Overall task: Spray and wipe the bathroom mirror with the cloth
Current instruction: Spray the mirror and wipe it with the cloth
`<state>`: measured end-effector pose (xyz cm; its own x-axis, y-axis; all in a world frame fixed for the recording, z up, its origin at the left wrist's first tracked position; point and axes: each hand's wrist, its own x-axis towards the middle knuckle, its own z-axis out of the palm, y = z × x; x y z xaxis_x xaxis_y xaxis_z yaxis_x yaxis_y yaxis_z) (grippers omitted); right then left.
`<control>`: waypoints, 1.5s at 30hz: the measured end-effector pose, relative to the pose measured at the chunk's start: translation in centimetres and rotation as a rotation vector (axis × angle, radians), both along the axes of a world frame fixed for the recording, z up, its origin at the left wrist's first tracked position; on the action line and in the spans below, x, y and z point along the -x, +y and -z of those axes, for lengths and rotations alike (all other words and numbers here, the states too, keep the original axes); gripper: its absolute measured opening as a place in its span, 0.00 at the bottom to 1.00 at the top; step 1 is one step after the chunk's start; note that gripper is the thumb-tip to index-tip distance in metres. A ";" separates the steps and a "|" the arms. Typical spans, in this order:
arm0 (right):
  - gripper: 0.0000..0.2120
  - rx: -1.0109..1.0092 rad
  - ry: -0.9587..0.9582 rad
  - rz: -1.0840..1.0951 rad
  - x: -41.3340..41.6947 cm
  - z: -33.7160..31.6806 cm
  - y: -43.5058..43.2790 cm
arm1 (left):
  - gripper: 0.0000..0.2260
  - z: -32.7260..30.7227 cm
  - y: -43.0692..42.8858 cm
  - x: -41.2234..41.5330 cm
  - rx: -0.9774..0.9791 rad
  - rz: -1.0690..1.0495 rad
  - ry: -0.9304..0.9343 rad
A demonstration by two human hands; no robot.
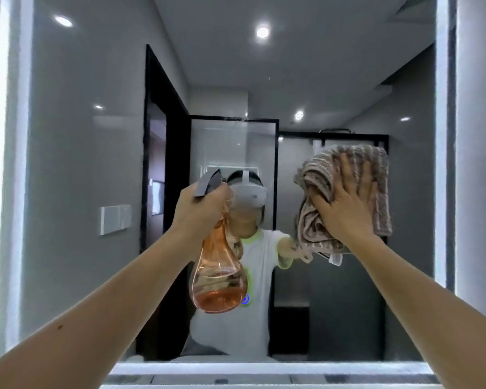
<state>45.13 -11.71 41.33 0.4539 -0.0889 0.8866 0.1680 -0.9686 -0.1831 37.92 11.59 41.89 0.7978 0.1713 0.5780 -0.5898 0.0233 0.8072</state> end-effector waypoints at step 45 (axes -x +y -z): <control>0.29 0.444 -0.198 -0.121 -2.0 -12.5 15.4 | 0.01 -8.9 2.7 0.4 -0.035 -0.114 -0.231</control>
